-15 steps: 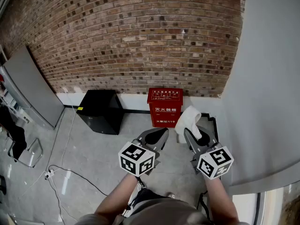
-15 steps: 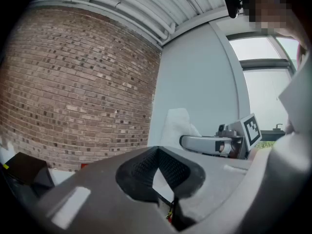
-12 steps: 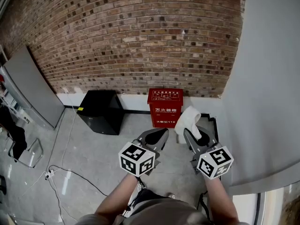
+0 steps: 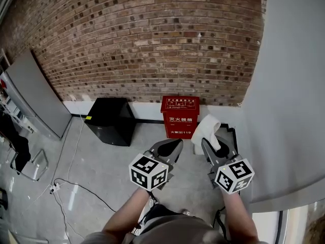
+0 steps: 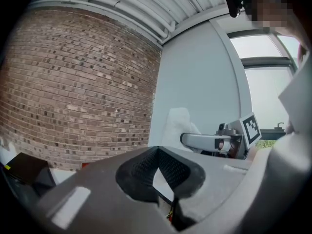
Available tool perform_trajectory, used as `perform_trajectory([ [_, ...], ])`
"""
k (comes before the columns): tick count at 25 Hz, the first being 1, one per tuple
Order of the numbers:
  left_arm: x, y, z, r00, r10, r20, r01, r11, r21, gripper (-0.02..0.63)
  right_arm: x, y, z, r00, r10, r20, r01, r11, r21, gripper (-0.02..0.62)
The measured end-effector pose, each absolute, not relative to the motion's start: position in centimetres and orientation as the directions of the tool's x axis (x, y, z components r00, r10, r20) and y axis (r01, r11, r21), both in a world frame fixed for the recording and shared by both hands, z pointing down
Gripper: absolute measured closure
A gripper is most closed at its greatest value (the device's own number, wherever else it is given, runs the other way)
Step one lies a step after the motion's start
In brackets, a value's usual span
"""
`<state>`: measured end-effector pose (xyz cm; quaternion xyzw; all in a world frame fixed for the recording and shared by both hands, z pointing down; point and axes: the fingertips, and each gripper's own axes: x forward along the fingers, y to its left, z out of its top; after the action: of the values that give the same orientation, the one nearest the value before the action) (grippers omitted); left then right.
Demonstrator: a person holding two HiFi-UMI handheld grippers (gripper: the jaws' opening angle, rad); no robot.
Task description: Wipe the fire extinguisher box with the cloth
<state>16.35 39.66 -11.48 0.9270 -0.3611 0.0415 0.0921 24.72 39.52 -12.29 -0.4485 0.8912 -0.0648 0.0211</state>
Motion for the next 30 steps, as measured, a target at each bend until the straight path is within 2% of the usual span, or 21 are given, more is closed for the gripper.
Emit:
perform_trajectory([
  [16,14.6,33.7,-8.3,0.718,-0.67,0.188,-0.696,-0.697,0.172,0.606,25.0,32.9,-9.3,-0.594,-0.803,0.051,-0.795,0.576,-0.189,0.483],
  [30,7.1,13.1,-5.4,0.753,-0.631,0.186,-0.658,-0.713,0.243,0.606,18.4,13.1,-6.5,-0.543,-0.826,0.15,-0.838,0.521,-0.165,0.483],
])
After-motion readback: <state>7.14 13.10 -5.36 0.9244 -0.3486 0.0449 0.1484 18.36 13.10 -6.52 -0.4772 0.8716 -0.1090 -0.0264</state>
